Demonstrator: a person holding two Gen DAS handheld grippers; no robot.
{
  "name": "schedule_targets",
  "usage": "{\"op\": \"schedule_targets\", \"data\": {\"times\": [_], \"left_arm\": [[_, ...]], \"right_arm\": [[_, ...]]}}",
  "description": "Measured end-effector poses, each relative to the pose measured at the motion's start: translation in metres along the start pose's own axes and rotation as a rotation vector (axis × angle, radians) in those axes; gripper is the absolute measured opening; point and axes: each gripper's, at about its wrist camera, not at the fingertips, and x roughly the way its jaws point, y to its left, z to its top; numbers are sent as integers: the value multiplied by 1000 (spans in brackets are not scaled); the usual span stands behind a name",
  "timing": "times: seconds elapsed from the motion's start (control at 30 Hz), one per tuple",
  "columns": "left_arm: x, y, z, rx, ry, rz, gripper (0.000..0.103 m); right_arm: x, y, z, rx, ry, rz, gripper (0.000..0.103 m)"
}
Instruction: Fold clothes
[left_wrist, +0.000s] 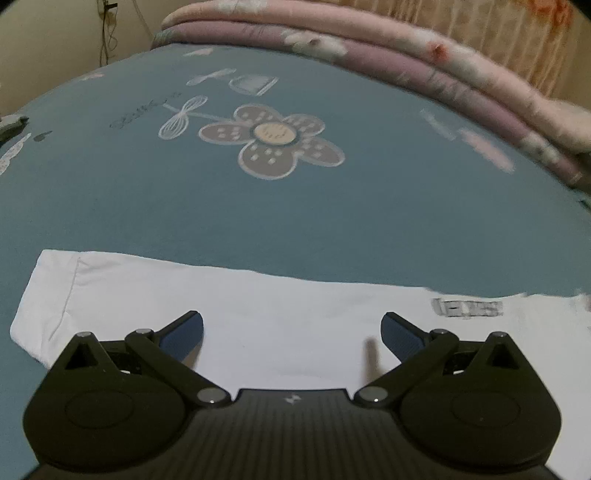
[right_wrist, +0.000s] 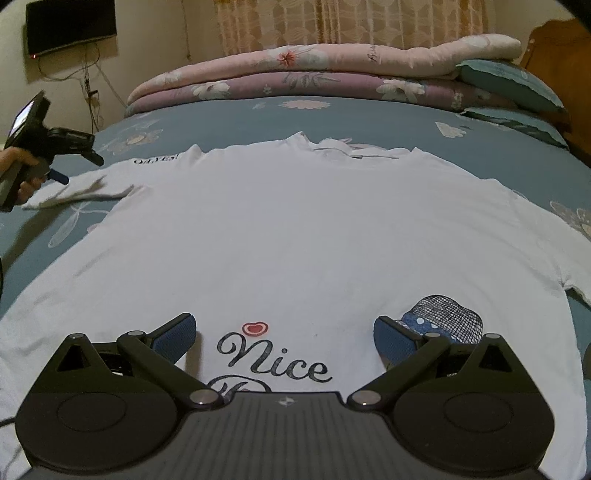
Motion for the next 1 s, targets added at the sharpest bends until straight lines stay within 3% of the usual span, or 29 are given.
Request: {"op": "schedule_targets", "data": {"times": [0.1, 0.33, 0.53, 0.8, 0.9, 1.0], "left_arm": [[10, 4, -2, 44, -27, 71, 102], [8, 29, 15, -72, -25, 147, 101], [-36, -32, 8, 34, -34, -83, 101], [-66, -197, -11, 291, 15, -421, 101], [-61, -256, -22, 379, 40, -502, 101], [-50, -310, -36, 468, 63, -531, 101]], "right_arm": [[2, 3, -1, -23, 2, -14, 103], [5, 5, 1, -35, 7, -22, 103], [2, 7, 4, -21, 17, -24, 103], [-31, -7, 23, -15, -43, 28, 103], [-43, -31, 38, 12, -68, -49, 103], [-47, -59, 41, 41, -76, -126, 103]]}}
